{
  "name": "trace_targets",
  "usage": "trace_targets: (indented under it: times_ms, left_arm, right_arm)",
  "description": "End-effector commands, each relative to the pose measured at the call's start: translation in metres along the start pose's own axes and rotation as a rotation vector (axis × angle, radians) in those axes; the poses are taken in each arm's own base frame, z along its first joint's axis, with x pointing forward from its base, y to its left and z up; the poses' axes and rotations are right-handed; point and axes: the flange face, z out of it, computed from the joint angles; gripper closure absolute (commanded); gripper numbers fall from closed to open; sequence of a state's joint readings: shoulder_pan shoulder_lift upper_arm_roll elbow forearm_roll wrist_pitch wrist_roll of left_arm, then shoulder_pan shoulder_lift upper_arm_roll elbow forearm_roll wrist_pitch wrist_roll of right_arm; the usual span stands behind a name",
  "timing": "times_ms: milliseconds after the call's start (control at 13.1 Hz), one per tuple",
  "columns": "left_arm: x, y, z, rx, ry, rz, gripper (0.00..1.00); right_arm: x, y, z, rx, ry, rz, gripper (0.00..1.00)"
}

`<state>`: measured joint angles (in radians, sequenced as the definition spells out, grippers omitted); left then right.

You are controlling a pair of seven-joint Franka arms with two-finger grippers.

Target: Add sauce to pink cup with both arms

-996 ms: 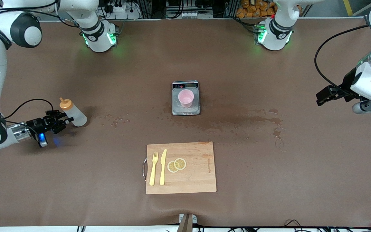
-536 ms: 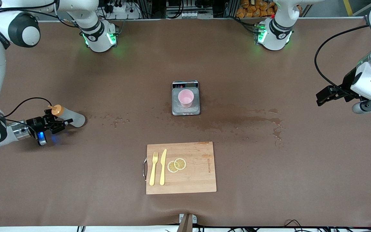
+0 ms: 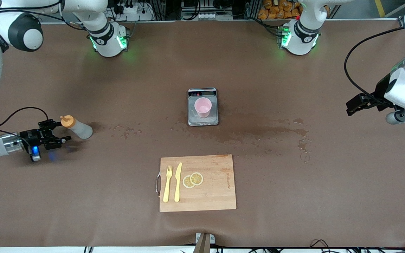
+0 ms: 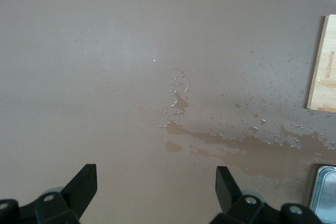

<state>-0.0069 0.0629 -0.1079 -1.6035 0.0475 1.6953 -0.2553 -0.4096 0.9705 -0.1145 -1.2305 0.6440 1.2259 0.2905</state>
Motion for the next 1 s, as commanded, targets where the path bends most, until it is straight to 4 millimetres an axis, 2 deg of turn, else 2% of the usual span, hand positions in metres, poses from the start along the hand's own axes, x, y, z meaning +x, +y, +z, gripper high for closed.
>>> trace_targets:
  times_ms: [0, 230, 383, 460, 690, 766, 919]
  left_arm:
    - [-0.001, -0.003, -0.005, -0.022, 0.007, 0.015, 0.00]
    - [-0.002, -0.003, -0.009, -0.025, 0.013, 0.016, 0.00]
    - [-0.003, -0.004, -0.009, -0.026, 0.012, 0.013, 0.00]
    - [-0.003, -0.004, -0.008, -0.025, 0.011, 0.013, 0.00]
    - [-0.002, -0.005, -0.003, -0.027, 0.003, 0.010, 0.00]
    - [-0.003, -0.006, 0.000, -0.026, -0.005, 0.007, 0.00]
    - [-0.003, -0.006, 0.002, -0.029, -0.007, 0.006, 0.00]
  right_arm:
    - [-0.017, -0.006, -0.032, 0.018, 0.059, 0.015, 0.00]
    - [-0.039, -0.020, -0.064, 0.035, 0.136, 0.078, 0.00]
    - [-0.066, -0.036, -0.087, 0.061, 0.207, 0.068, 0.00]
    - [-0.082, -0.047, -0.093, 0.049, 0.234, 0.051, 0.00]
    - [-0.124, -0.071, -0.102, 0.012, 0.291, 0.001, 0.00]
    - [-0.141, -0.087, -0.095, -0.068, 0.337, -0.011, 0.00]
    - [-0.193, -0.122, -0.085, -0.199, 0.438, -0.044, 0.00]
